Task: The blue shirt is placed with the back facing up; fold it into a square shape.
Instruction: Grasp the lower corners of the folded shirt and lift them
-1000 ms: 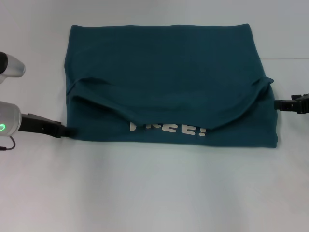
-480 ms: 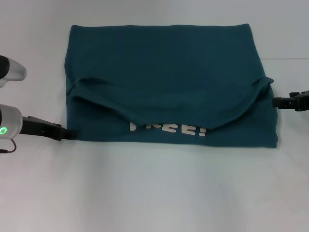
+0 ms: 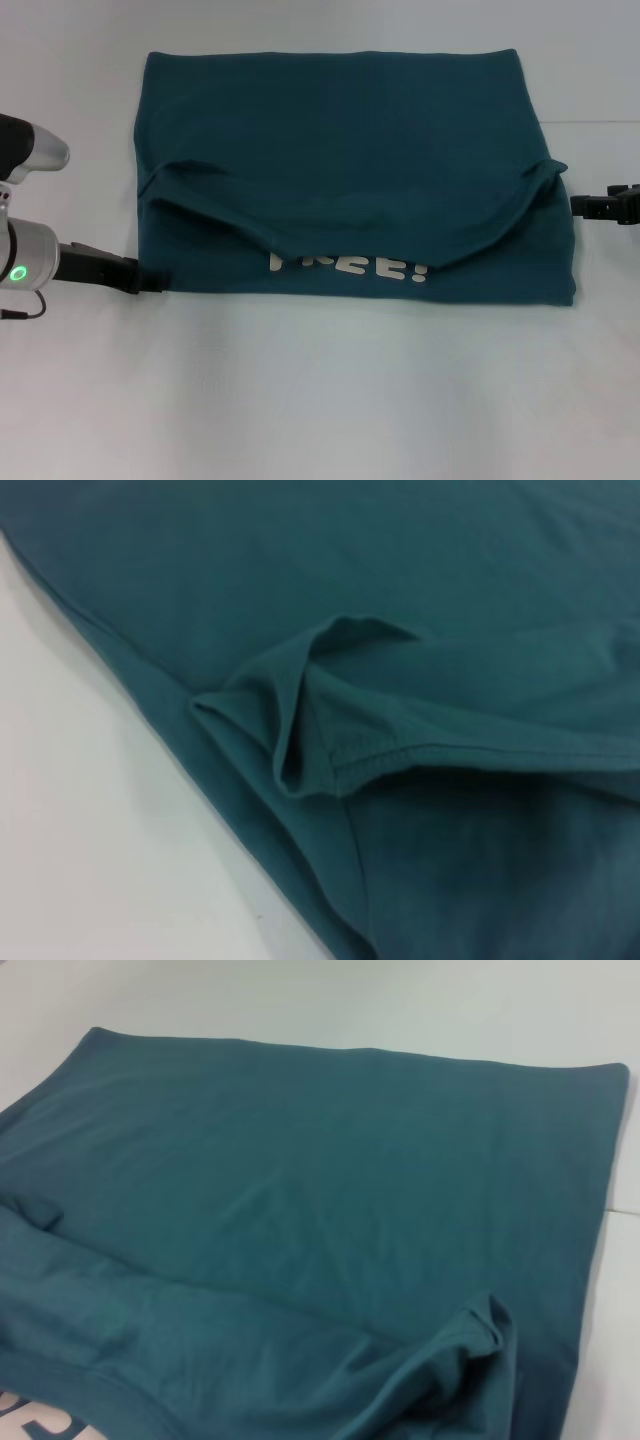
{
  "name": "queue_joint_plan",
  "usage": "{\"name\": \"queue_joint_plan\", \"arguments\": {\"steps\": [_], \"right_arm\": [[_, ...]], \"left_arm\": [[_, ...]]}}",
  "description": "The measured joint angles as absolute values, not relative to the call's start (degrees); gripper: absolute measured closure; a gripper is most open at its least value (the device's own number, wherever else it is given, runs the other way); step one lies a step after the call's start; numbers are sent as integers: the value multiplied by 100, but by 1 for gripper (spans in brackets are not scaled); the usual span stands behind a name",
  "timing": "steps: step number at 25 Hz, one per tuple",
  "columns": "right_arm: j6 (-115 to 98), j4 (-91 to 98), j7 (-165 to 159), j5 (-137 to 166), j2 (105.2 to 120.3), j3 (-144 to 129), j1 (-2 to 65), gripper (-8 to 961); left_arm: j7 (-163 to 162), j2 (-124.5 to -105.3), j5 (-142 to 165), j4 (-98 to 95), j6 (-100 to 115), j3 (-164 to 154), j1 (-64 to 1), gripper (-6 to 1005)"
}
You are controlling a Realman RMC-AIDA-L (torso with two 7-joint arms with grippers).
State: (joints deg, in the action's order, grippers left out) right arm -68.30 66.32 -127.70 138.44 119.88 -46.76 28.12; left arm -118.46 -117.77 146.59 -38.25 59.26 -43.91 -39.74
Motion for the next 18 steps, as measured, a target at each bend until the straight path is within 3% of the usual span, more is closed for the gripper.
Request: {"name": "queue_joint_plan", "arguments": {"steps": [9, 18], "right_arm": [[-6811, 6640, -12770, 13842, 11988, -4676, 2791, 340], [-6841, 6654, -12773, 13843, 11995, -4675, 2728, 339]], "left_arm": [[-11839, -11805, 14619, -3838, 5936, -4429, -3923, 570], [-11790, -11775, 14656, -3862, 6238, -4449, -3949, 880]]}}
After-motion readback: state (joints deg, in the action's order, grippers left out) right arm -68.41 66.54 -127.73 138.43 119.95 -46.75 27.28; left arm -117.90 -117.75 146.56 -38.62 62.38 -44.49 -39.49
